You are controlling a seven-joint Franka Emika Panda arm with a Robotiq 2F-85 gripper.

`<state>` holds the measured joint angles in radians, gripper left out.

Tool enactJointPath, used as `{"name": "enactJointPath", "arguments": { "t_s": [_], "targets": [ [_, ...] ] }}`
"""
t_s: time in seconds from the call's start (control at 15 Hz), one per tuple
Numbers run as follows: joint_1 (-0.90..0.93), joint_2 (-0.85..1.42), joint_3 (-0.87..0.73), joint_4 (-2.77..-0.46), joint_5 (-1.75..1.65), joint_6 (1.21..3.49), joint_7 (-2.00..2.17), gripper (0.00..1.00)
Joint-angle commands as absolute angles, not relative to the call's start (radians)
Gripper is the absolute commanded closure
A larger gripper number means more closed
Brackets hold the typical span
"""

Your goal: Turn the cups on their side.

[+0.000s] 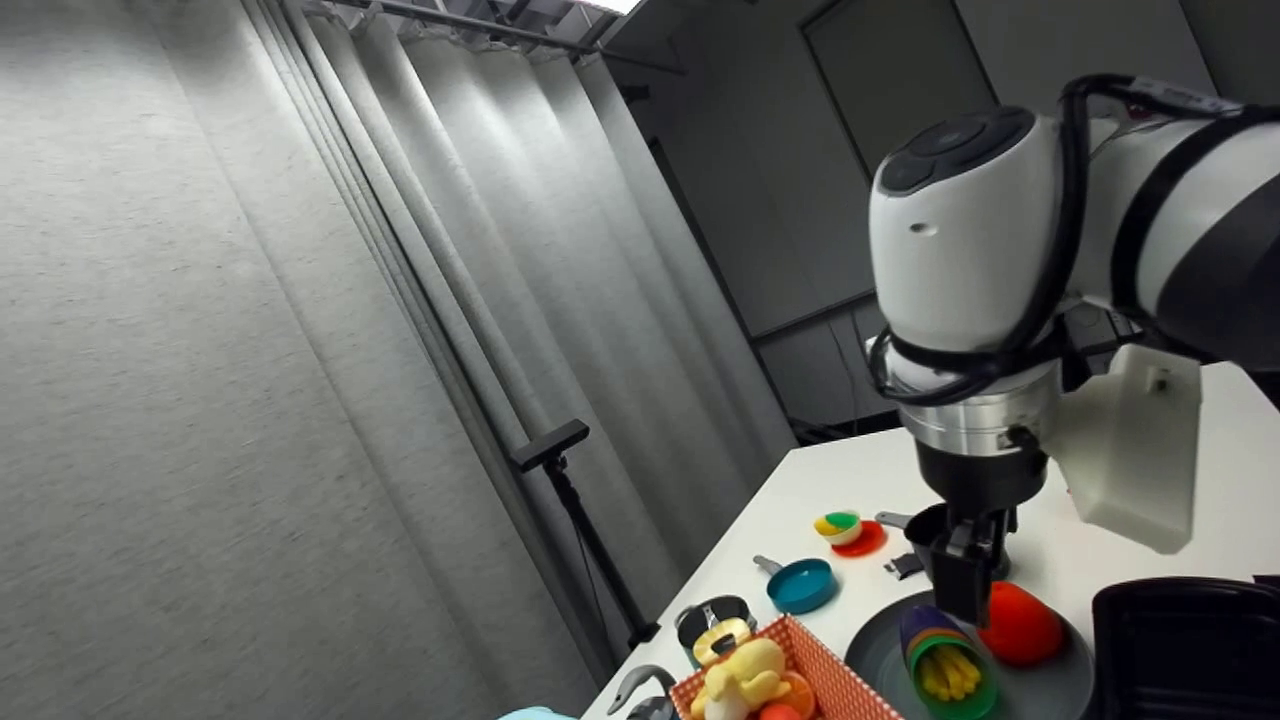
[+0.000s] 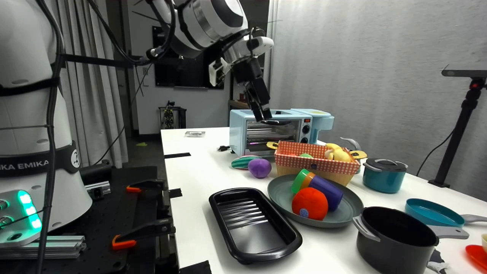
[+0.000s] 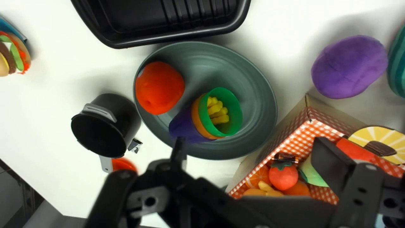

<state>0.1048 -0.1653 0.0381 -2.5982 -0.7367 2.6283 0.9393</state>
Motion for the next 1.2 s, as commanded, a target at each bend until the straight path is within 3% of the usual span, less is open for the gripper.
{"name": "enactJointPath", "arguments": {
  "t_s": [0.0, 0.27, 1.13],
  "targets": [
    [0.096, -0.393, 0.114, -2.771, -0.695, 2.636, 0.955, 0.0],
    [0.192, -0.462, 0.11, -2.762, -0.646, 2.576, 0.976, 0.0],
    [0.171, -0.434, 0.12, -2.754, -0.672, 2.6, 0.969, 0.0]
  ]
}}
